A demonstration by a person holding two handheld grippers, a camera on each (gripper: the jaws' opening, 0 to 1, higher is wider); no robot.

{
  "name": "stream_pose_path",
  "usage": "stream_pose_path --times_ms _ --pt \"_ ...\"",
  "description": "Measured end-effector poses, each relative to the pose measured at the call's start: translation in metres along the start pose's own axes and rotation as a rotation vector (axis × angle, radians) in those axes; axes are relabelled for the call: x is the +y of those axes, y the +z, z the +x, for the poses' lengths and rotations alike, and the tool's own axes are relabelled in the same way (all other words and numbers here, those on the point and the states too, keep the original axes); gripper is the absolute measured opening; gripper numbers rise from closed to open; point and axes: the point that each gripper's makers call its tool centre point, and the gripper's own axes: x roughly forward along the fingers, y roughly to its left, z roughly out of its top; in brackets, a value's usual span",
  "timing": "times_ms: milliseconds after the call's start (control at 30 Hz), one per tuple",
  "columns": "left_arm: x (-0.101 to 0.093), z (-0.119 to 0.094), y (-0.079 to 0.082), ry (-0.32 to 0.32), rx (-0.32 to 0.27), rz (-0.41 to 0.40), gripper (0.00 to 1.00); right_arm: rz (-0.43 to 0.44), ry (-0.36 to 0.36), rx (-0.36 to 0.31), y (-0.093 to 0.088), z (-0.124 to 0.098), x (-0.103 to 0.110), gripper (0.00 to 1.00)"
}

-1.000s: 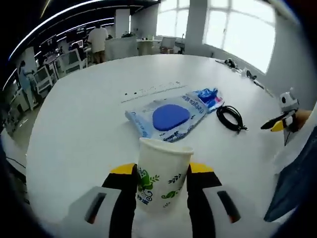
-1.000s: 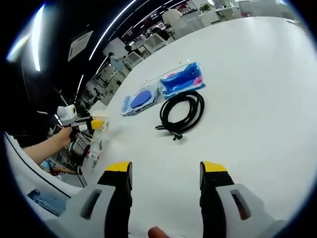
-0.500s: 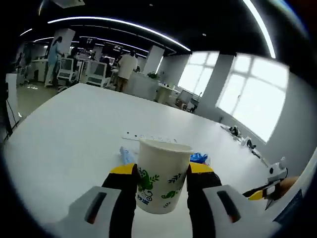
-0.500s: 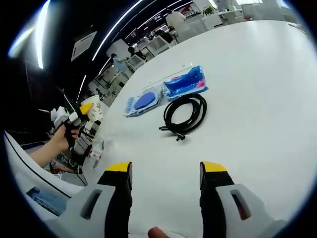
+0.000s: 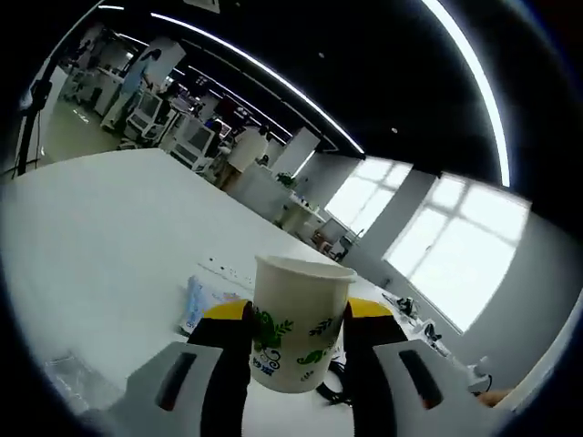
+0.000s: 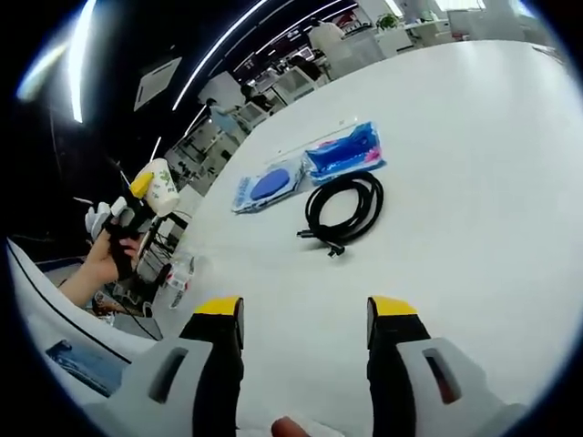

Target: Arrange the tabletop items into an orderly group along one side of the table until the central work area is clear of visible clutter.

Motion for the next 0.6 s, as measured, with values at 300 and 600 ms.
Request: stream_pose_path --times_ms 300,600 --pt "-0.028 -0.002 -0.003 -0.049 0.010 0.046 0.38 -0.105 0.070 -0.001 0.020 0.009 0.036 0.54" --pt "-0.063 0.004 -0.015 -0.124 0.021 0.018 0.38 -0.322 0.232 -0.040 0.064 0.033 0.119 0.55"
